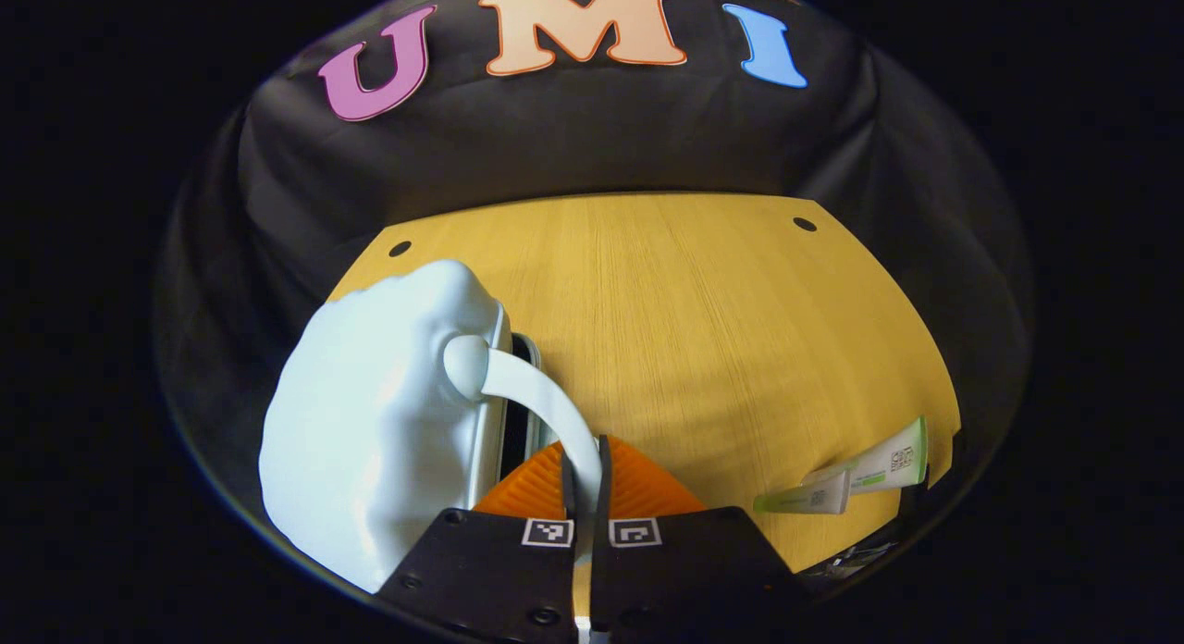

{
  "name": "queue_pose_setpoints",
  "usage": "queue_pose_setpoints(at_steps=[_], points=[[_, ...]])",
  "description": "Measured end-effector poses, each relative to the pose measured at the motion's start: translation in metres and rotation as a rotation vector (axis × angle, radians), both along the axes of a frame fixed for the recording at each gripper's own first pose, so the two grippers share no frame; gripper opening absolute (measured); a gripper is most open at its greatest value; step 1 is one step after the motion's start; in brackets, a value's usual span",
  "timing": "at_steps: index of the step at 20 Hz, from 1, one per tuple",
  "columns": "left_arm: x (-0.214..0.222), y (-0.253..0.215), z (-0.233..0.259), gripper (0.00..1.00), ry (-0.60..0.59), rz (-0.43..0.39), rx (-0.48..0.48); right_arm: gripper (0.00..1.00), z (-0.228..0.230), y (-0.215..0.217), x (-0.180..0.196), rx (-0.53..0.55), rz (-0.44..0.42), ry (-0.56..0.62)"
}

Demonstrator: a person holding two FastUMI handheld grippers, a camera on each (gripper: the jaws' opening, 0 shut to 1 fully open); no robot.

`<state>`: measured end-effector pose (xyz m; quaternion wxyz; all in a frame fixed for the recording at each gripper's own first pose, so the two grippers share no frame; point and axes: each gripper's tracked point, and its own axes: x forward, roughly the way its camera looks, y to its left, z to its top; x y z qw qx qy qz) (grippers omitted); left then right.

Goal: First open the suitcase, pack the skin care products into it, and then close the suitcase.

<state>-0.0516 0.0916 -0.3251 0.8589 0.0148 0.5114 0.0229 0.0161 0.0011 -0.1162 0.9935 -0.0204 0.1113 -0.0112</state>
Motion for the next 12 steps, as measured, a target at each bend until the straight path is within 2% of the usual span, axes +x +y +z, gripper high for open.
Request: queue_pose_setpoints(at_steps=[2, 8, 12], points=[[0.012, 0.011, 0.021, 0.0, -0.056, 0.014, -0.002, 0.99, -0.001, 0.006, 0.0, 0.008, 0.014, -0.001], [0.02, 0.045, 0.068, 0.0, -0.11, -0.013, 0.055, 0.99, -0.008, 0.028, 0.004, 0.042, 0.053, 0.005], [0.028, 0.076, 0.097, 0.0, -0.153, 0.005, 0.065, 0.99, -0.009, 0.036, 0.007, 0.051, 0.063, 0.005]])
